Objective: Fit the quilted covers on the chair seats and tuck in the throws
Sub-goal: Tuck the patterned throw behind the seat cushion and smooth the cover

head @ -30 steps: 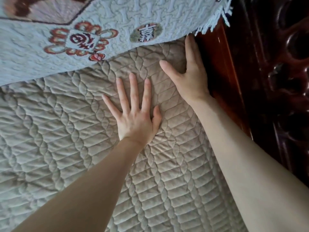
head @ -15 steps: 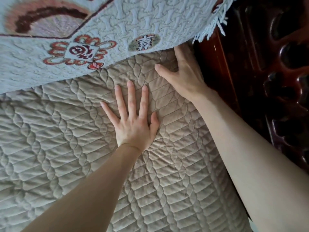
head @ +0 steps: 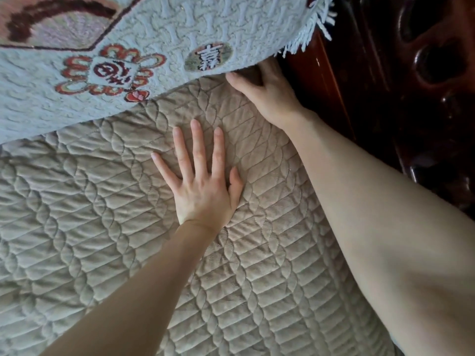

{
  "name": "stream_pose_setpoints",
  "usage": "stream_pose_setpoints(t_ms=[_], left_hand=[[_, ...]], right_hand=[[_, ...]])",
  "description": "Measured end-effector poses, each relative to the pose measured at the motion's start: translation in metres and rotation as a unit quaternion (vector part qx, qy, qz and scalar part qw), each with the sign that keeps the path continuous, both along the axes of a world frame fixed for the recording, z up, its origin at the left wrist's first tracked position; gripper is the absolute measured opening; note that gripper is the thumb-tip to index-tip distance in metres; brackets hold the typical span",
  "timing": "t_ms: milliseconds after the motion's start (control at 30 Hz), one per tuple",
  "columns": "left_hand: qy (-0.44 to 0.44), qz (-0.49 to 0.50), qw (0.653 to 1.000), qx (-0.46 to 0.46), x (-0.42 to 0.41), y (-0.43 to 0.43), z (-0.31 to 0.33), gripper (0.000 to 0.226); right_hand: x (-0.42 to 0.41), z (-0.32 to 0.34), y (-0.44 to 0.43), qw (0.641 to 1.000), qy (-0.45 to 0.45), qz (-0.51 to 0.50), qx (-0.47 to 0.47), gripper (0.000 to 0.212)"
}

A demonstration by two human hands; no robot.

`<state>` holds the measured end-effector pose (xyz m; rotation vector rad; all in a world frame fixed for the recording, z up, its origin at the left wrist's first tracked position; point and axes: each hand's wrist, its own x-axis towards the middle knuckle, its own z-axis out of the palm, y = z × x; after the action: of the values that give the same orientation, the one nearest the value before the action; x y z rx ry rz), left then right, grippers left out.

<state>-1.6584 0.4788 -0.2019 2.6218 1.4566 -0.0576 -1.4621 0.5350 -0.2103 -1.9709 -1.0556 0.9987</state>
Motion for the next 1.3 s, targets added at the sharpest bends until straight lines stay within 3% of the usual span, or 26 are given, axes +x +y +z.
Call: stream_pose_setpoints(t_ms=[133,433,567,700,800,967,1100,1200,1300], left_hand=[[-0.024,0.009,0.999,-0.024,-0.003,-0.017,0.008,0.066],[-0.003,0.014,0.998,-0.058,0.000,-0.037,0.008,0.073],[-0.007,0.016,0.998,-0.063,-0.005,-0.038,0.010,0.074],[-0.028,0.015,0.998,-0.062,-0.008,-0.040,0.015,0.073],[-0.037,-0.003,0.997,-0.070,-0.010,-0.062,0.019,0.074],[0.017,-0.029,0.997,-0.066,-0.010,-0.078,0.009,0.077],[0.000,-0.022,0.998,-0.067,-0.011,-0.076,0.015,0.077],[-0.023,-0.051,0.995,-0.084,-0.027,-0.110,0.026,0.076],[-0.005,-0.097,0.992,-0.087,-0.051,-0.158,0.027,0.077]], right_hand=[[-0.004,0.005,-0.006,0.999,0.000,-0.026,0.040,0.073],[-0.001,0.002,-0.004,0.999,0.032,-0.027,-0.009,0.066],[-0.011,0.021,-0.013,0.998,0.014,-0.030,0.049,0.065],[-0.024,0.019,-0.079,0.999,-0.024,-0.033,-0.020,0.083],[-0.030,0.014,-0.127,0.997,-0.045,-0.015,-0.056,0.082],[-0.022,0.000,-0.121,0.997,0.009,-0.046,-0.055,0.078],[-0.029,0.010,-0.127,0.998,-0.014,-0.041,-0.047,0.077],[-0.048,0.020,-0.190,0.995,-0.074,-0.030,-0.067,0.081],[-0.064,0.022,-0.269,0.993,-0.069,-0.037,-0.087,0.083]])
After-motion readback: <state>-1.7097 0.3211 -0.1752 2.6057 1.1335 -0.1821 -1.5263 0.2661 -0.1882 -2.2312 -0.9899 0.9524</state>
